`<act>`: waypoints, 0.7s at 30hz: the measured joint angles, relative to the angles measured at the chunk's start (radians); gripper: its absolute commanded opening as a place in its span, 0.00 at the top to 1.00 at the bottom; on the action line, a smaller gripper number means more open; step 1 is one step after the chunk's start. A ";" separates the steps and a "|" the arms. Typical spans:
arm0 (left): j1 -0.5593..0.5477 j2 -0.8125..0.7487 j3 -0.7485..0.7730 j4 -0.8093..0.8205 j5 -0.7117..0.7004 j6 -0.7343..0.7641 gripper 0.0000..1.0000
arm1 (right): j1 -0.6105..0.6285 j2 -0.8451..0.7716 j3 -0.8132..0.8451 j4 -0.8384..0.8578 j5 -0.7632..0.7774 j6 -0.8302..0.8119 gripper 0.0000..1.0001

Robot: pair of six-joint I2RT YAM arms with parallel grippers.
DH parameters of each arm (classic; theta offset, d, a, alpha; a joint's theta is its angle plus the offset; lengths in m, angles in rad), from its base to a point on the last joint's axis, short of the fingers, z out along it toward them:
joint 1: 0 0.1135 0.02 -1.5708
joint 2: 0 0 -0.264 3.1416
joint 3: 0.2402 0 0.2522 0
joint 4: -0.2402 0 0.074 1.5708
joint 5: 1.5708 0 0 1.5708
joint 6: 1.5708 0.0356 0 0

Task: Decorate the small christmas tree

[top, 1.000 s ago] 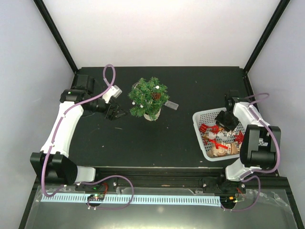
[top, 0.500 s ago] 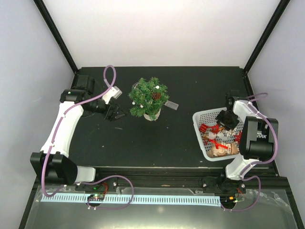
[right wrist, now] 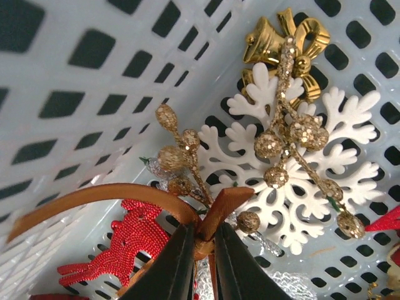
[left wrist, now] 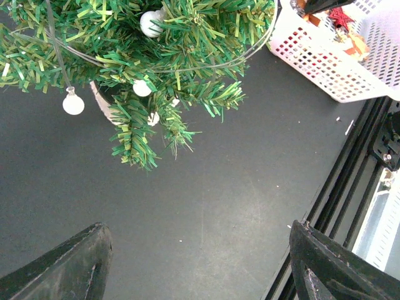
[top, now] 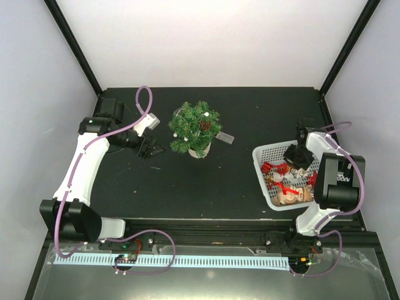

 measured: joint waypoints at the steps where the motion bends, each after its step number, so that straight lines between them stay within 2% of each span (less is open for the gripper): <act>1: 0.000 0.000 0.000 0.000 -0.001 0.000 0.22 | -0.001 -0.005 -0.003 -0.001 0.000 -0.002 0.88; 12: 0.005 0.000 0.000 0.003 -0.005 0.000 0.22 | -0.002 -0.193 -0.011 -0.069 0.022 -0.037 0.88; 16: 0.007 0.000 0.001 0.003 -0.005 -0.001 0.21 | 0.005 -0.276 -0.010 -0.114 0.024 -0.056 0.91; 19: 0.015 0.000 0.006 0.005 -0.005 -0.007 0.21 | 0.075 -0.376 0.009 -0.170 0.060 -0.063 0.90; 21: 0.021 0.000 0.011 0.005 -0.005 -0.013 0.21 | 0.184 -0.437 0.061 -0.212 0.097 -0.062 0.90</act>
